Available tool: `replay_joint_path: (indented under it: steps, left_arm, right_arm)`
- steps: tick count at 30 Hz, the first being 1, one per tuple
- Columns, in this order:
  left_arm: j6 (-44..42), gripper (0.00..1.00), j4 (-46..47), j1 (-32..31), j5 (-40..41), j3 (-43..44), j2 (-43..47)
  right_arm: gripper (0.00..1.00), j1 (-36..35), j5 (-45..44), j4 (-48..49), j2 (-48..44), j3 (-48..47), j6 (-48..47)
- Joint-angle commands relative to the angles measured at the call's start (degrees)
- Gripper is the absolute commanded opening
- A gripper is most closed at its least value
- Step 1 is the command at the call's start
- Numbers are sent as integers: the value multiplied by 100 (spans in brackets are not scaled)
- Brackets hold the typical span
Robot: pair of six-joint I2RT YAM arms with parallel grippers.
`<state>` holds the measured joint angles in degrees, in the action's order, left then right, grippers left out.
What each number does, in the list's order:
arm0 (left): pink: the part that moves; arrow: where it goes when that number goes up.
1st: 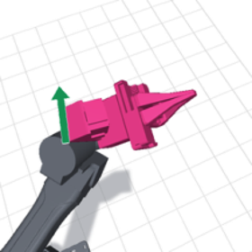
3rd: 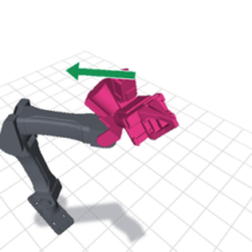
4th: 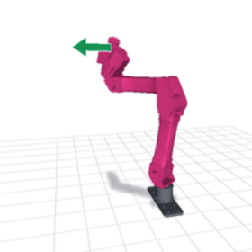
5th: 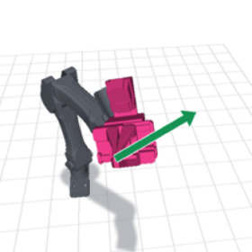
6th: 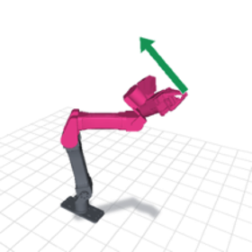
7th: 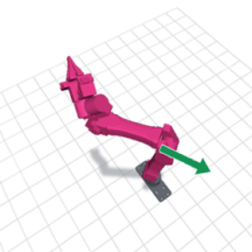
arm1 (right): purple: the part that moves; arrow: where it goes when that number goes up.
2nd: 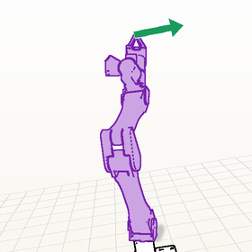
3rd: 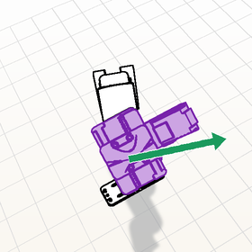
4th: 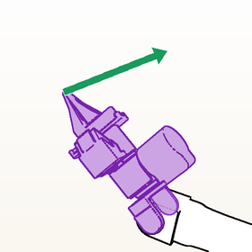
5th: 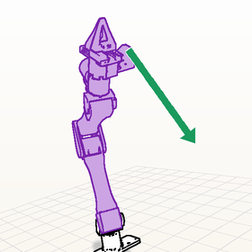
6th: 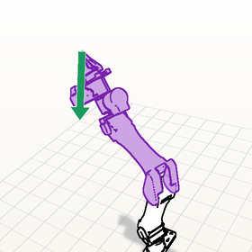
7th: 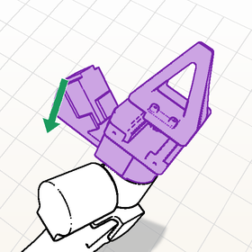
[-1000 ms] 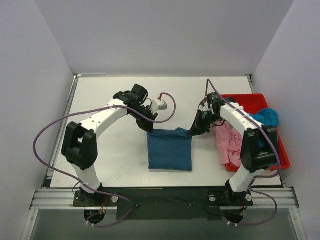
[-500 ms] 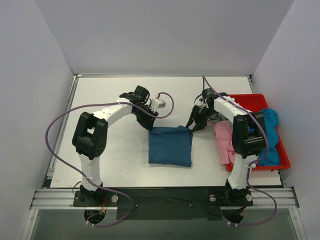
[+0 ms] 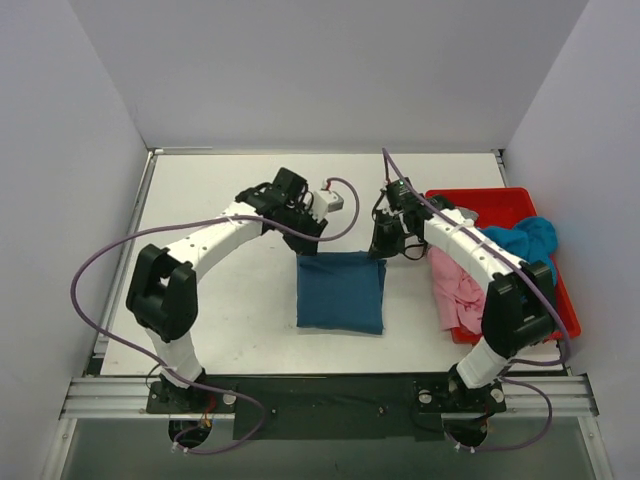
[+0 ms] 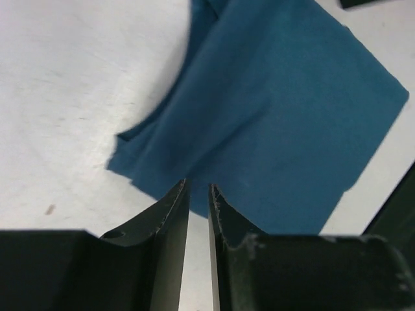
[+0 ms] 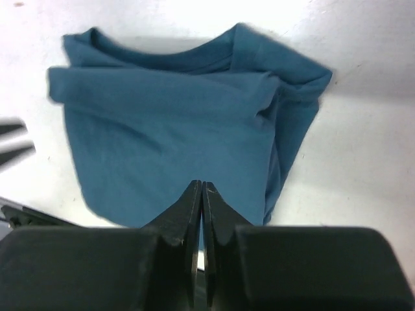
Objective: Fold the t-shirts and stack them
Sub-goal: Fold the long partially folded tshirt into a neat square
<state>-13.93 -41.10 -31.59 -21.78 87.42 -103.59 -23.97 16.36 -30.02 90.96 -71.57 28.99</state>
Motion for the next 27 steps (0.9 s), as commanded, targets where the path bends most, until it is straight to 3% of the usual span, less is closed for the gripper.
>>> replay_joint_path:
  steps: [1,8,15,22,24,27]
  left_arm:
    - [268,27,618,-119,-30,-533,-151]
    - [303,26,1402,12,455,-287,-1039]
    - [321,27,1386,127,640,47,-1348]
    - [225,34,193,-4,404,961,-673]
    - [259,34,50,-127,132,743,-270]
    - [549,33,24,-425,-343,-283,268]
  right_arm:
    - [0,173,43,532,754,118,361]
    - [0,331,-28,655,1933,-375,388]
    - [0,533,-80,472,2067,-463,309]
    - [0,297,-406,-21,857,-675,-60]
    - [0,183,-344,48,417,-342,79]
    - [0,42,259,477,-155,431,491]
